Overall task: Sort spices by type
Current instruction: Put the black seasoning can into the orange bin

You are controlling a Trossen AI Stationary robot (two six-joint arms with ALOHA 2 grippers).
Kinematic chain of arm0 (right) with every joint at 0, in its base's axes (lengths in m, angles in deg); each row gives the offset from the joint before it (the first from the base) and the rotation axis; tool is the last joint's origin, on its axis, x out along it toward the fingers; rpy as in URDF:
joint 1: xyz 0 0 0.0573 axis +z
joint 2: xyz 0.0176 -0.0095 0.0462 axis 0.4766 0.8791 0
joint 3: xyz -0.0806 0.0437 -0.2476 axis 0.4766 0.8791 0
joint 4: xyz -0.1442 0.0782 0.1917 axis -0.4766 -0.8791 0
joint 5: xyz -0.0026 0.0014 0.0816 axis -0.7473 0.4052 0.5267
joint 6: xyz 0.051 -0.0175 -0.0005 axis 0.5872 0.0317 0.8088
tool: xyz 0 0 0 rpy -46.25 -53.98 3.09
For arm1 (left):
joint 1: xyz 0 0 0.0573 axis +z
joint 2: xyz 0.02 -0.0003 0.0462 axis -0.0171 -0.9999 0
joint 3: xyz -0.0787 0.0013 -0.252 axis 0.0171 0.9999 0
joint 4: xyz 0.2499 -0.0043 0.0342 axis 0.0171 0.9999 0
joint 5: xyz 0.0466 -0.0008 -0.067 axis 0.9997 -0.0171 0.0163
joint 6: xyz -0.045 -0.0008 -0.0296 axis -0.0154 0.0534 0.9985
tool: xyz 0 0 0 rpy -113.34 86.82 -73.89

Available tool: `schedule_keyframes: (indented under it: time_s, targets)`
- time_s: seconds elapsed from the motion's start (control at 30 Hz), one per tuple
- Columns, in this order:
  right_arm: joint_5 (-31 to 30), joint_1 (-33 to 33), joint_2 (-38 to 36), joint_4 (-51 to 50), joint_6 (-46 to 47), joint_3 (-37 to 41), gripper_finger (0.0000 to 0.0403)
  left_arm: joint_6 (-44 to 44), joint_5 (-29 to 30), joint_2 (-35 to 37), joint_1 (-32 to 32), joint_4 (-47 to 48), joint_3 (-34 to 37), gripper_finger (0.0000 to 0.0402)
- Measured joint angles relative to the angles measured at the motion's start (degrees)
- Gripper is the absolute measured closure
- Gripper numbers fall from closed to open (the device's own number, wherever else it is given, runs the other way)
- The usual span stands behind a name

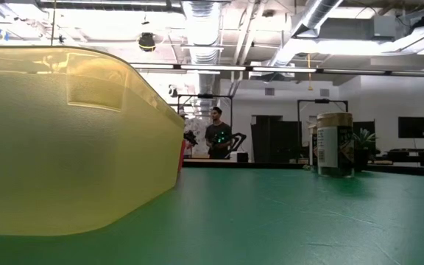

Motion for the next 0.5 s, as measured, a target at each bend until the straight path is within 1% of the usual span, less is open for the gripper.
schedule_keyframes:
  time_s: [0.13,0.23,0.33,0.5]
  targets:
    - [-0.5,0.4,0.5,0.1,-1.6,0.0,0.0120,0.0,0.0,0.0,0.0,0.1,0.0,0.0035]
    - [-0.7,0.4,0.5,0.0,-3.1,0.0,0.0136,-0.5,0.0,0.2,0.0,0.1,0.0,0.0035]
    - [-0.8,0.8,0.5,-0.1,-4.1,0.0,0.0168,-1.0,0.0,0.4,0.0,0.1,0.0,0.0035]
    - [-0.7,0.6,0.5,0.1,-4.7,0.0,0.0244,-1.1,0.1,0.9,0.0,0.0,0.0,0.0035]
